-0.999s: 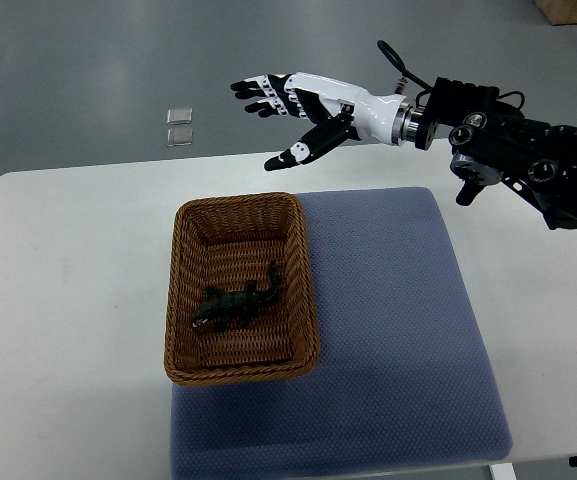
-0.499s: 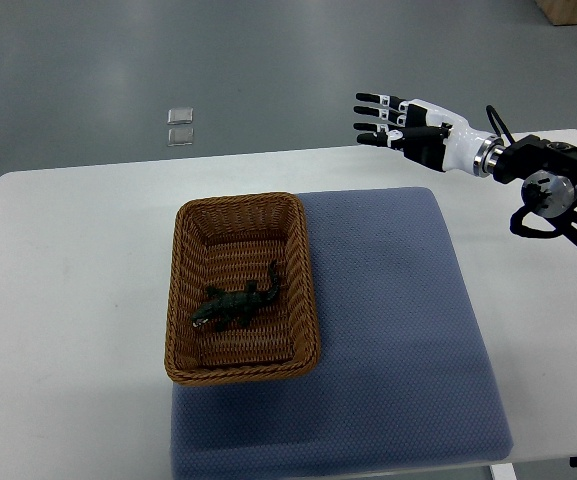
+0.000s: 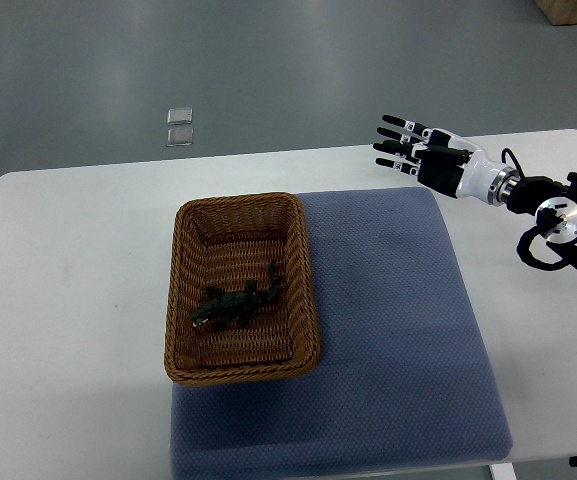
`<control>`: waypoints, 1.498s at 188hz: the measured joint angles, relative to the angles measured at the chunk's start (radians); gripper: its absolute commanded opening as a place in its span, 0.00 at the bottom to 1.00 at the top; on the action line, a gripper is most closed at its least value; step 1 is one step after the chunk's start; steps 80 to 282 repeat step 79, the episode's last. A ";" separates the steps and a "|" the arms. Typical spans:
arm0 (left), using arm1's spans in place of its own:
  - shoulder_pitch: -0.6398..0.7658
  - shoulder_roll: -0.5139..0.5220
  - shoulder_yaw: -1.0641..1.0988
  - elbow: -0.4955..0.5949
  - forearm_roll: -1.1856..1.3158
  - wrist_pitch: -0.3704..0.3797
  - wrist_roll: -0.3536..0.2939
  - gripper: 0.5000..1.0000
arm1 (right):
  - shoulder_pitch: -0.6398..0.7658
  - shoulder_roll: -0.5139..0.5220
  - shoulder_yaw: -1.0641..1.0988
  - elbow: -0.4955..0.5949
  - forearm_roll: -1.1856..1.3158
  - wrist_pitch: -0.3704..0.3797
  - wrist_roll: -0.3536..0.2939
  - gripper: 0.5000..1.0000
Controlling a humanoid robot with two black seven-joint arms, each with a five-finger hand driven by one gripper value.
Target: Place crocodile in brown basket with right hand
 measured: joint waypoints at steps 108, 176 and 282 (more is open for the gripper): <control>0.000 0.000 -0.003 0.000 0.000 0.000 0.000 1.00 | -0.013 0.002 0.002 -0.059 -0.012 0.009 0.008 0.86; 0.000 0.000 -0.003 0.000 0.000 0.000 0.000 1.00 | -0.013 0.002 0.002 -0.059 -0.012 0.009 0.008 0.86; 0.000 0.000 -0.003 0.000 0.000 0.000 0.000 1.00 | -0.013 0.002 0.002 -0.059 -0.012 0.009 0.008 0.86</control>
